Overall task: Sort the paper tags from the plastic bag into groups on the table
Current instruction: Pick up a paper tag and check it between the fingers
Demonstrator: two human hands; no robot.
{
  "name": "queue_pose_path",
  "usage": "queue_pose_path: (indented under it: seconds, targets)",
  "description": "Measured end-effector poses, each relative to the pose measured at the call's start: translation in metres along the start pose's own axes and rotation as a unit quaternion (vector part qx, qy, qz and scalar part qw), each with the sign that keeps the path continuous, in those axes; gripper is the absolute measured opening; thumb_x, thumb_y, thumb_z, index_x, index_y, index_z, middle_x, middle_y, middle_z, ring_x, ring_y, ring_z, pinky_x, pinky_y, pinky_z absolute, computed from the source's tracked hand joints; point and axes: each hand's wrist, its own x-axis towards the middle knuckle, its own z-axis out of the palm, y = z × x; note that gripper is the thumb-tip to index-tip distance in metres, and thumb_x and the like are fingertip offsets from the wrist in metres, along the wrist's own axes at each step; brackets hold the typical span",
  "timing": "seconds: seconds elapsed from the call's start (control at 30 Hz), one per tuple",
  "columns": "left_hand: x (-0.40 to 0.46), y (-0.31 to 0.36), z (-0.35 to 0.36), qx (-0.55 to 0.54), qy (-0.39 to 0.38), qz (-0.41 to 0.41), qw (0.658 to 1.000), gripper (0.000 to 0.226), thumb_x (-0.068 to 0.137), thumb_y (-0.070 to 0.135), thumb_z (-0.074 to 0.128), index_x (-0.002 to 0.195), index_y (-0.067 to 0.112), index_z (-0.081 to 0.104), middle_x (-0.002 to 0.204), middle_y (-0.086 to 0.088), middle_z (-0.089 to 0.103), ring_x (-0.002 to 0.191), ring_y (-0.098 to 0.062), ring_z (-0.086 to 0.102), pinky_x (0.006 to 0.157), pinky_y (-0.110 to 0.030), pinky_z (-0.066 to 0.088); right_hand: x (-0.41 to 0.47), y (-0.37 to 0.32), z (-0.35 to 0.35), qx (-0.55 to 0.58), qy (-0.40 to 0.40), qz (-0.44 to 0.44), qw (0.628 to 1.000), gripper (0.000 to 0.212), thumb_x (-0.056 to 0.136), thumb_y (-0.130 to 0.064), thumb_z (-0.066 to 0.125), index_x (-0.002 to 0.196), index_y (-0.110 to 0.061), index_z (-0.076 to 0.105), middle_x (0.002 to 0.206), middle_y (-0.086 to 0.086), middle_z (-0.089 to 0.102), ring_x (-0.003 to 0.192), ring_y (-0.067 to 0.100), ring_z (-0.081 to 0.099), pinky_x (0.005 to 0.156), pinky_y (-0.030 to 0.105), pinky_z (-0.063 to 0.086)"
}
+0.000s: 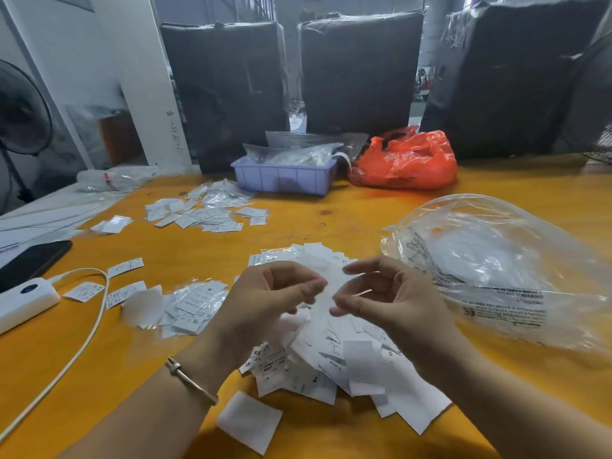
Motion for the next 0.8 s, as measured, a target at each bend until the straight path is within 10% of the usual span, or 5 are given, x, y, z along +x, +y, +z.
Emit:
queue_pose_path:
  seconds: [0.3, 0.8]
  targets:
    - [0.001, -0.001, -0.013, -0.043, 0.031, 0.008, 0.999, 0.009, 0.071, 0.024, 0.075, 0.069, 0.019, 0.068, 0.096, -0.007, 0.076, 0.093, -0.021, 0.071, 0.075, -0.031, 0.050, -0.007, -0.021, -0.018, -0.556, -0.272, -0.085, 0.781, 0.046, 0.068, -0.066, 0.070, 0.095, -0.031, 0.055, 0.097, -0.019, 0.049, 0.091, 0.001, 0.041, 0.073, 0.023, 0.043]
    - [0.003, -0.007, -0.009, -0.027, 0.025, 0.005, 0.999, 0.014, 0.086, 0.017, 0.069, 0.090, 0.004, 0.072, 0.076, -0.013, 0.073, 0.067, -0.019, 0.066, 0.064, -0.027, 0.051, -0.002, -0.013, -0.022, -0.442, -0.036, -0.190, 0.876, 0.013, 0.090, -0.024, 0.063, 0.079, -0.020, 0.069, 0.082, -0.012, 0.064, 0.071, 0.004, 0.057, 0.062, 0.029, 0.050]
